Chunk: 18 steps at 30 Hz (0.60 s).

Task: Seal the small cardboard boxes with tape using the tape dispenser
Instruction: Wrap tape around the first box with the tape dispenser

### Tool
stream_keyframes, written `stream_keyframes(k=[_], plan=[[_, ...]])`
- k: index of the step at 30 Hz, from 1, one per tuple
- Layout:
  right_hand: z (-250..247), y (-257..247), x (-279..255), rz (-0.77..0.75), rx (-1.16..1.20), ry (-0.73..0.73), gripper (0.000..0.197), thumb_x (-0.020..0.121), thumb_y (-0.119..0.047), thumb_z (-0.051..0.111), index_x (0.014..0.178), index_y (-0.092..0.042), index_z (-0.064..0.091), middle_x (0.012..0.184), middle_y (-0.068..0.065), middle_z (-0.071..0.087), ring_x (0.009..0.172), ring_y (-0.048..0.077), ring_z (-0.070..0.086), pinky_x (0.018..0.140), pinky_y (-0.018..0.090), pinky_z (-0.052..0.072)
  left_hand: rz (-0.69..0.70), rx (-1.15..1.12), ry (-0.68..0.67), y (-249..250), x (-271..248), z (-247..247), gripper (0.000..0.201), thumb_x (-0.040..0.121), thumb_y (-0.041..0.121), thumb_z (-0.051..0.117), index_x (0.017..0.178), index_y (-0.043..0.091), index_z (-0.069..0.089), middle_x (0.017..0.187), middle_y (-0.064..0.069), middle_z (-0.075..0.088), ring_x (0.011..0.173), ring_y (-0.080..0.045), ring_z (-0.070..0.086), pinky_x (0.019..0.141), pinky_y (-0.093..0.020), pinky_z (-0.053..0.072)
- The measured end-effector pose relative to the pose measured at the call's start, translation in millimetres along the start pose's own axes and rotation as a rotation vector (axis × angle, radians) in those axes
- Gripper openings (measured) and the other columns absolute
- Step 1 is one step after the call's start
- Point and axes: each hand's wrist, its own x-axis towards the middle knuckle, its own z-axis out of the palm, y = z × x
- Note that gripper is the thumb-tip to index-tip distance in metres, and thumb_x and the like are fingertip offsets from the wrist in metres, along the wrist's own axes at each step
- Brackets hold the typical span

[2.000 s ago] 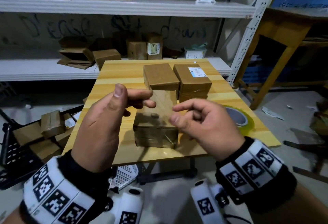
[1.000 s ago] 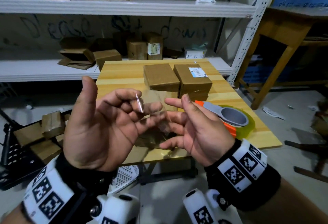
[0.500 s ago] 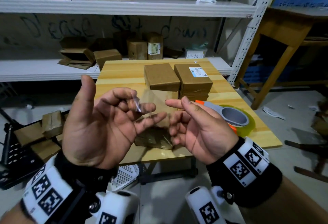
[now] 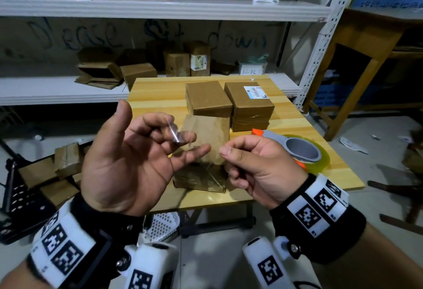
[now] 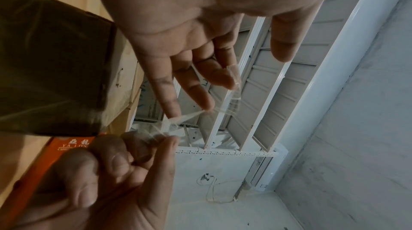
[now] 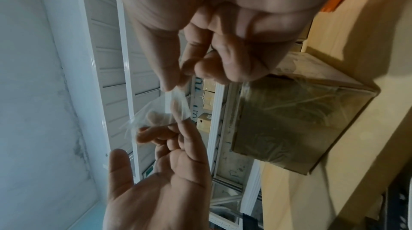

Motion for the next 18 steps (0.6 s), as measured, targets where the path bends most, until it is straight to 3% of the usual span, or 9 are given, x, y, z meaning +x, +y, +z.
stream_keyframes(k=[3,5,7,10,13,16,18], plan=[[-4,-3,2,-0.026,-0.027,0.073,0.018,0.071,-0.017,0.09,0.073,-0.014,0.072,0.061,0.009,0.052,0.055,0.02,0.043,0.04,0.022,0.031,0.014,0.109,0.079,3,2,-2,0.045,0.082,0.054,0.07,0.09,0.01,0.069,0.079,-0.006,0.059,0.087,-0.027,0.068,0.089,-0.051,0.056],[-8,-6,2,-0.046,-0.048,0.114,0.017,0.07,-0.022,0.084,0.076,-0.012,0.071,0.066,0.012,0.058,0.06,0.024,0.046,0.041,0.023,0.033,0.043,0.259,0.15,4,5,-10,0.035,0.071,0.042,0.083,0.087,0.013,0.072,0.075,-0.003,0.061,0.079,-0.022,0.063,0.077,-0.036,0.048],[-9,-9,2,-0.077,-0.065,0.137,0.021,0.068,-0.023,0.081,0.08,-0.01,0.071,0.076,0.015,0.066,0.067,0.026,0.055,0.042,0.022,0.037,0.099,0.422,0.211,4,8,-18,0.023,0.071,0.03,0.084,0.083,0.013,0.074,0.074,-0.006,0.064,0.072,-0.02,0.057,0.069,-0.034,0.04],[-9,-9,2,-0.133,-0.115,0.169,0.022,0.072,-0.021,0.079,0.085,-0.008,0.069,0.082,0.013,0.074,0.067,0.019,0.065,0.042,0.022,0.038,0.15,0.668,0.255,5,8,-21,0.012,0.077,0.026,0.086,0.08,0.018,0.077,0.077,-0.003,0.07,0.07,-0.014,0.059,0.069,-0.03,0.043],[-13,-5,6,-0.173,-0.175,0.227,0.012,0.081,-0.013,0.08,0.087,-0.008,0.07,0.079,0.013,0.075,0.06,0.016,0.061,0.041,0.022,0.038,0.149,0.868,0.282,8,8,-23,0.009,0.087,0.025,0.078,0.081,0.019,0.077,0.075,0.001,0.074,0.069,-0.006,0.063,0.07,-0.027,0.046],[-16,-3,10,-0.181,-0.207,0.296,0.013,0.083,-0.007,0.081,0.092,-0.008,0.071,0.079,0.016,0.074,0.055,0.013,0.06,0.04,0.023,0.039,0.119,1.018,0.286,7,12,-29,0.011,0.09,0.03,0.078,0.081,0.022,0.078,0.079,0.001,0.077,0.07,-0.005,0.065,0.073,-0.029,0.048],[-16,-2,13,-0.184,-0.216,0.335,0.017,0.083,-0.006,0.082,0.095,-0.01,0.07,0.08,0.015,0.075,0.053,0.011,0.061,0.039,0.023,0.04,0.098,1.078,0.314,5,14,-29,0.013,0.089,0.031,0.079,0.08,0.022,0.079,0.08,0.003,0.078,0.071,-0.003,0.067,0.069,-0.022,0.052]])
